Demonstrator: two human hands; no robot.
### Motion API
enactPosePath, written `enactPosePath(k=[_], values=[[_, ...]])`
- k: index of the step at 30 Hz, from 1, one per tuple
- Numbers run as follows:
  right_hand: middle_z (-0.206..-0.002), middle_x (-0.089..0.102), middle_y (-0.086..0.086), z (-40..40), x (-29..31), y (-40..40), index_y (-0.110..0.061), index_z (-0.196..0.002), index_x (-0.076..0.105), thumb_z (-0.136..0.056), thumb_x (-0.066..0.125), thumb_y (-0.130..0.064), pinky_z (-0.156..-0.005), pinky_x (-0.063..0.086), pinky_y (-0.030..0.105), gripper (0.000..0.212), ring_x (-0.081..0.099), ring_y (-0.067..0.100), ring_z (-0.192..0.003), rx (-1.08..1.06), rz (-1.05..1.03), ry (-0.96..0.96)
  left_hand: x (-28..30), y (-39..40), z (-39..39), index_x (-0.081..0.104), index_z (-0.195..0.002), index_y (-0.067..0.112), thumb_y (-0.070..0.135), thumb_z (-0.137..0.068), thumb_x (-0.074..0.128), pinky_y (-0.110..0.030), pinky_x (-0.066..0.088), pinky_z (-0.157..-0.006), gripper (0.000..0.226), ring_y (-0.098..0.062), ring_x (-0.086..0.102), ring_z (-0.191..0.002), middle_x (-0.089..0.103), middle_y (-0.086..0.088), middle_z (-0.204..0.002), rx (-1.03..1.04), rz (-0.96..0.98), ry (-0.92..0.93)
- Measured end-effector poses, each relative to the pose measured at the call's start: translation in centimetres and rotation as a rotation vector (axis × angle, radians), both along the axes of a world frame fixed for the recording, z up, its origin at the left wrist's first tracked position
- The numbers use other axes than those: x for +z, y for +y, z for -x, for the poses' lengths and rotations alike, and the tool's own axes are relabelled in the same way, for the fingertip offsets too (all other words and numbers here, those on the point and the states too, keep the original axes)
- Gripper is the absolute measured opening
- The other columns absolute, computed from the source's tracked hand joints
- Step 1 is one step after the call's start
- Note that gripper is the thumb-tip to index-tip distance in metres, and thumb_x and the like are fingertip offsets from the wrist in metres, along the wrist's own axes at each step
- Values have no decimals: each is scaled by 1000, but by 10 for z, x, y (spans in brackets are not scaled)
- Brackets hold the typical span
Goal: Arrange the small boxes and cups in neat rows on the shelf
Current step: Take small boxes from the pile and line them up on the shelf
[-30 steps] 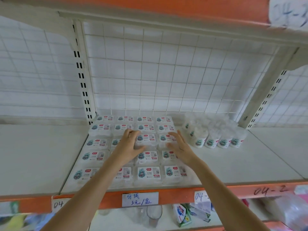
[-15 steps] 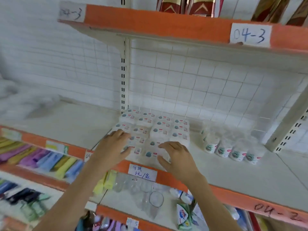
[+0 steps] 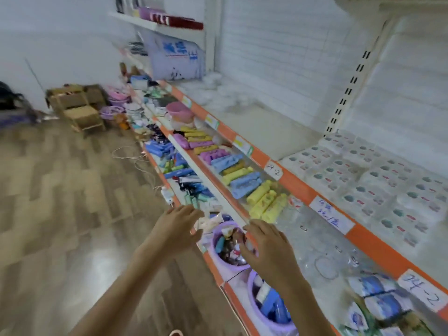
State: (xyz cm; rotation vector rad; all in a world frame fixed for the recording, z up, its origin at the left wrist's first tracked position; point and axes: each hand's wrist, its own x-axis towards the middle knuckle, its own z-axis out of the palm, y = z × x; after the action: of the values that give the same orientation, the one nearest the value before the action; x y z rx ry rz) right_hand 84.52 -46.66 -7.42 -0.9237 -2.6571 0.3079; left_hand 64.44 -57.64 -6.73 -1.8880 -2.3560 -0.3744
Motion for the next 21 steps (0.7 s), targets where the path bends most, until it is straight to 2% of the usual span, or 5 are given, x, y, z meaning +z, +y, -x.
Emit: enactPosePath(k=[2, 5, 10, 15, 21], values=[[-112, 62, -4, 28, -3, -8, -21, -100, 65, -76, 40, -45, -78, 49, 31, 43, 61, 19, -98, 67, 36, -2, -1, -23, 17, 69, -81, 21, 38, -60, 60, -24, 49, -48, 29, -16, 65, -59, 66, 4, -73, 99, 14, -7], [-124, 57, -3, 75, -3, -17, -19, -115, 61, -76, 31, -51, -91, 44, 35, 58, 54, 21, -113, 181, 35, -21, -12, -48, 55, 67, -91, 19, 41, -71, 46, -33, 54, -60, 37, -22, 67, -73, 68, 0, -86, 192, 29, -93], [-125, 54, -6, 165, -9, -13, -23, -122, 53, -83, 42, -45, -91, 36, 26, 46, 48, 15, -113, 300, 65, -72, -25, -65, 134, 65, -101, 22, 38, -72, 53, -32, 49, -66, 34, -21, 65, -80, 64, 3, -88, 333, -1, -152], [-125, 54, -7, 254, -7, 1, -24, -127, 49, -86, 44, -45, -93, 35, 25, 46, 47, 13, -114, 303, 81, -57, -22, -58, 220, 65, -100, 22, 46, -74, 39, -31, 46, -69, 43, -20, 65, -84, 64, 4, -92, 353, -29, -172], [-123, 55, -9, 341, 5, 27, -25, -125, 51, -89, 53, -40, -92, 38, 23, 39, 49, 11, -111, 244, 80, -18, -13, -31, 313, 59, -113, 22, 34, -84, 56, -27, 39, -79, 32, -18, 57, -98, 59, 4, -103, 302, -59, -173]])
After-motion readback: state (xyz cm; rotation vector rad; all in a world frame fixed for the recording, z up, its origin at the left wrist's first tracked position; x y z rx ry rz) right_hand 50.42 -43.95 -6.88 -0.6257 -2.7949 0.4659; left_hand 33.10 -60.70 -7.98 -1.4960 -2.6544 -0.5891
